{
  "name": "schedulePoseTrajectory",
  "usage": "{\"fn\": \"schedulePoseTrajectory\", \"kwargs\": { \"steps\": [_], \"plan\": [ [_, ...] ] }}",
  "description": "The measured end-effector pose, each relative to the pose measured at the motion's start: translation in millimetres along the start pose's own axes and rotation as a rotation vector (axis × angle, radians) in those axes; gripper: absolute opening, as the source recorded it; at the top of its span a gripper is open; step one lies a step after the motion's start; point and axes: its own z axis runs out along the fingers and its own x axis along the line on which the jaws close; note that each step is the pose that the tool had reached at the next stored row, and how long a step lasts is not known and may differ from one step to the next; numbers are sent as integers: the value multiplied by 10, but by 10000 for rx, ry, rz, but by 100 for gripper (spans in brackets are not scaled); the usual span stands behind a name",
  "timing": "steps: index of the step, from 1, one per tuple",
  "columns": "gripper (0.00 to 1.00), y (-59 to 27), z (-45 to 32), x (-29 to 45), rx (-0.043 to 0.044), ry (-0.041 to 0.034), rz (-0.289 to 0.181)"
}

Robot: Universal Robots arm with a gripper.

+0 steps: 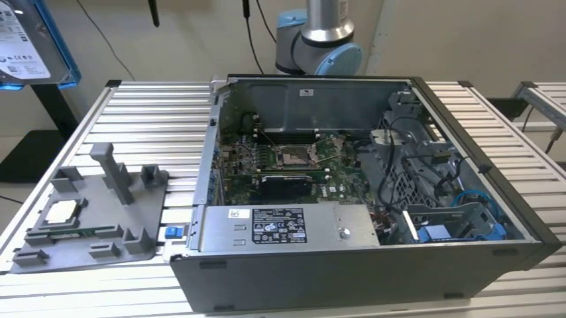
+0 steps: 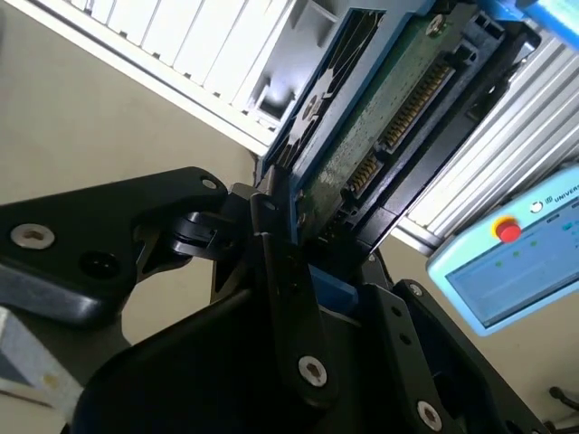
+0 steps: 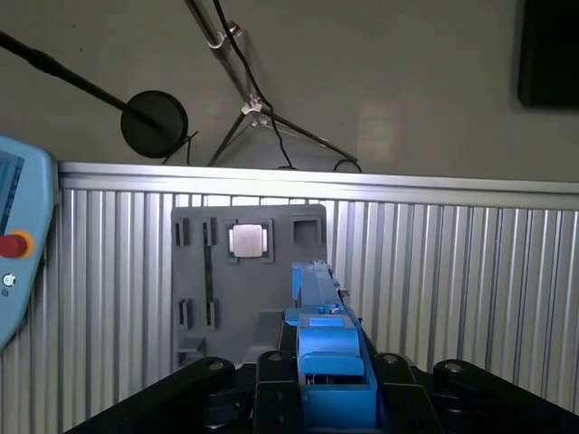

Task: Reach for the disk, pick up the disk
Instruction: 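Pick up the disk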

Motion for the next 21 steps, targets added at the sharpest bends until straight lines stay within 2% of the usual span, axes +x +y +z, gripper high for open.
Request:
{"fn": "schedulePoseTrajectory", "kwargs": {
  "steps": [6, 9, 14, 21],
  "plan": [
    [0, -1, -1, 0, -1, 0, 0],
    [0, -28, -1, 2, -1, 0, -2],
    [0, -158, -1, 4, -10, 0, 0],
    [0, -395, -2, 9, -37, 0, 0]
  ]
}}
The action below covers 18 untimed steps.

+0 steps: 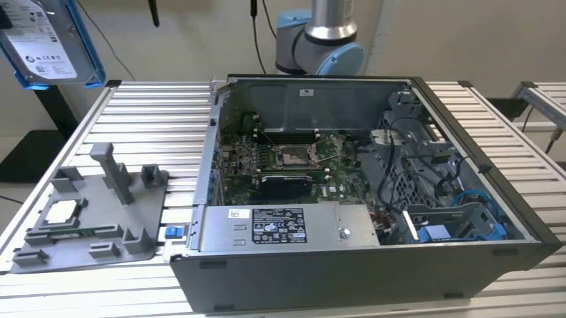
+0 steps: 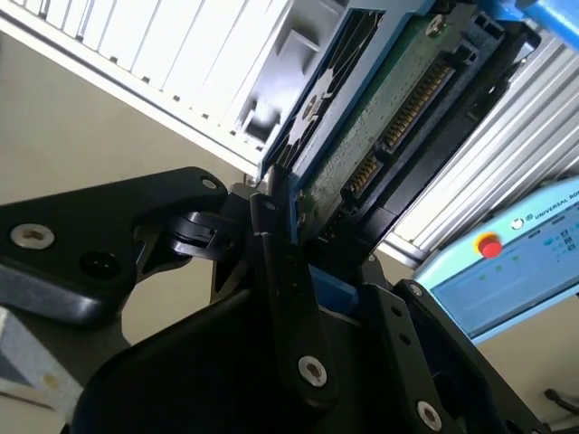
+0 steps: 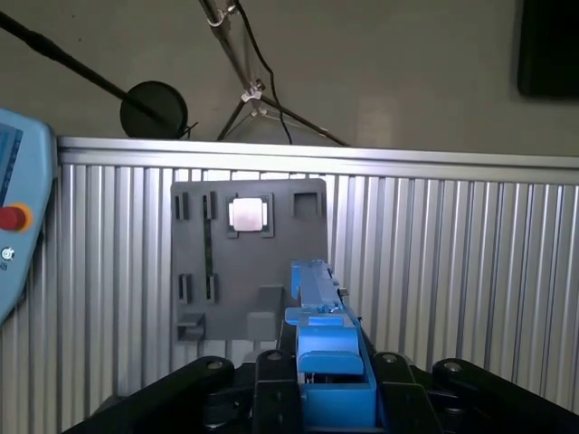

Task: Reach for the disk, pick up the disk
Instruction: 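Pick up the disk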

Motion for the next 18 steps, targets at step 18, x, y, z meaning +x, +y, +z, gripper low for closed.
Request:
{"fn": "schedulePoseTrajectory", "kwargs": {
  "steps": [18],
  "plan": [
    [0, -679, -4, 16, -83, -3, 0]
  ]
}}
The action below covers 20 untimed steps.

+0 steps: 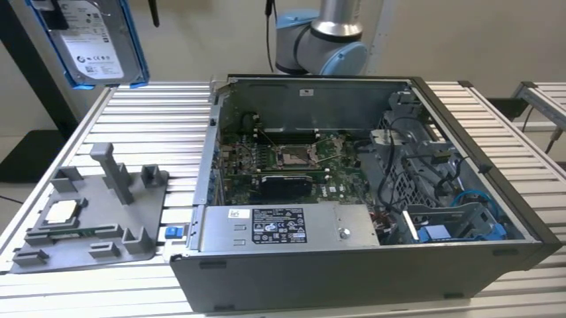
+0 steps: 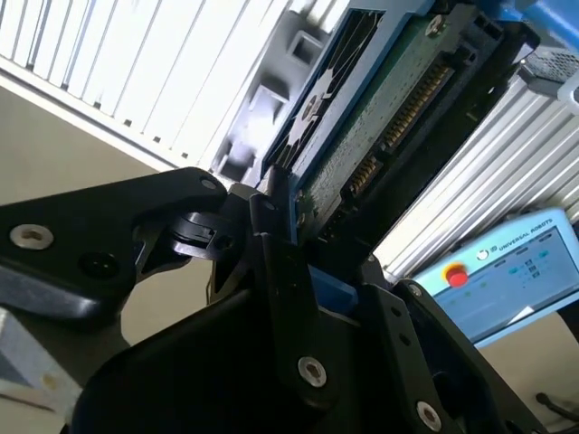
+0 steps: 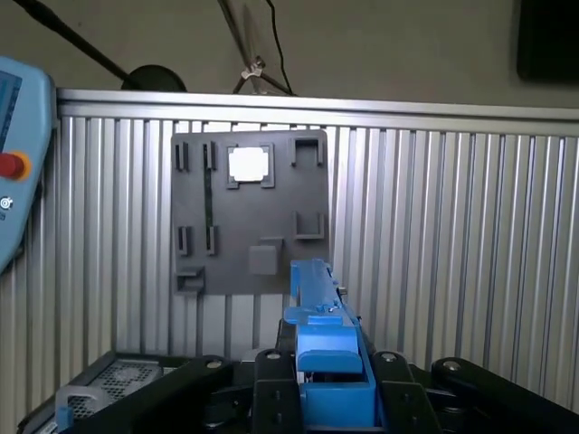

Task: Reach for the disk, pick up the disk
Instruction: 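Pick up the disk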

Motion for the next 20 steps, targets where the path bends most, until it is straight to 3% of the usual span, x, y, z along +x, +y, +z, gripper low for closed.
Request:
{"fn": "schedulePoseTrajectory", "kwargs": {
  "steps": [11, 20],
  "plan": [
    [0, -368, -6, 9, -34, 0, -1],
    [0, -732, -11, 17, -79, -1, -1]
  ]
}}
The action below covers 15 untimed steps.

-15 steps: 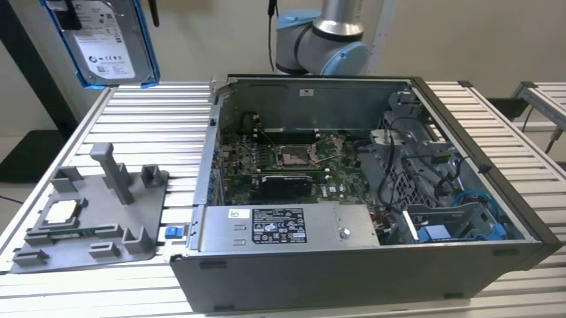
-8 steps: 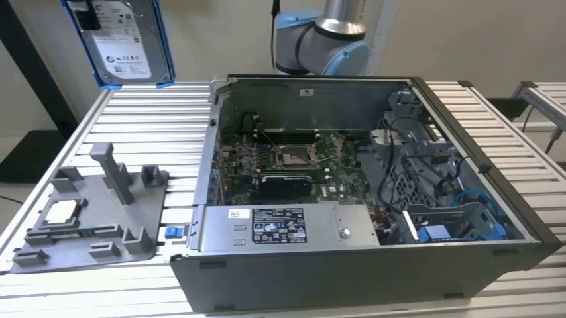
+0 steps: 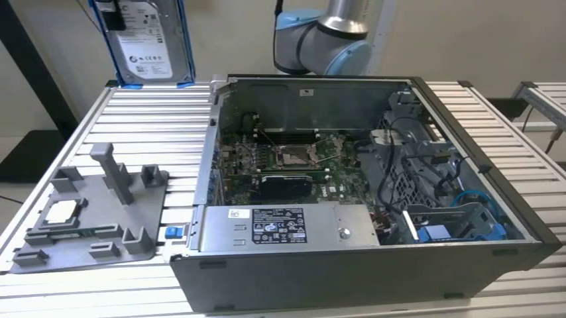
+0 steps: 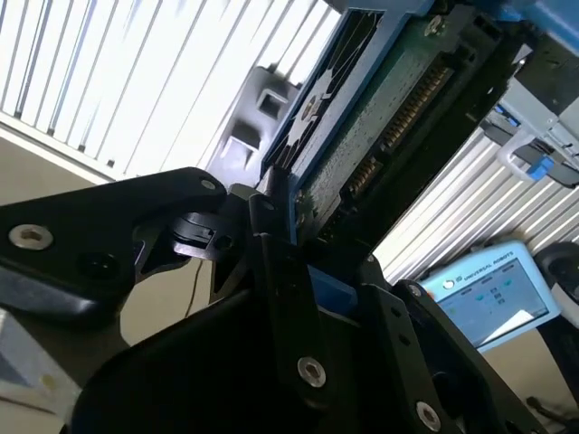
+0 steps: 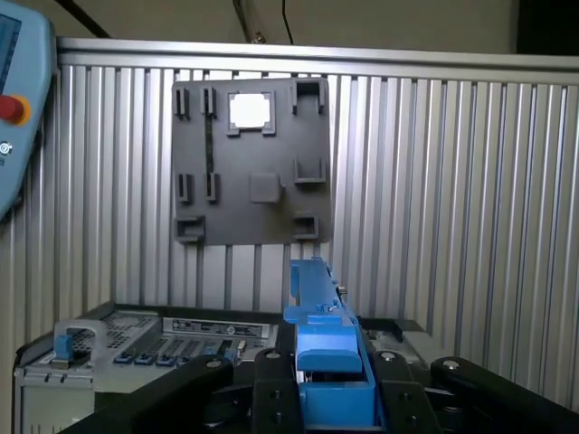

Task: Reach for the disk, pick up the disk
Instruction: 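Pick up the disk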

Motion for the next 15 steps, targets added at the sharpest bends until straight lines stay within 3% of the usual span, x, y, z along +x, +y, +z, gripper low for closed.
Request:
{"fn": "schedulePoseTrajectory", "kwargs": {
  "steps": [15],
  "plan": [
    [0, -658, -15, 16, -87, -2, 0]
  ]
}}
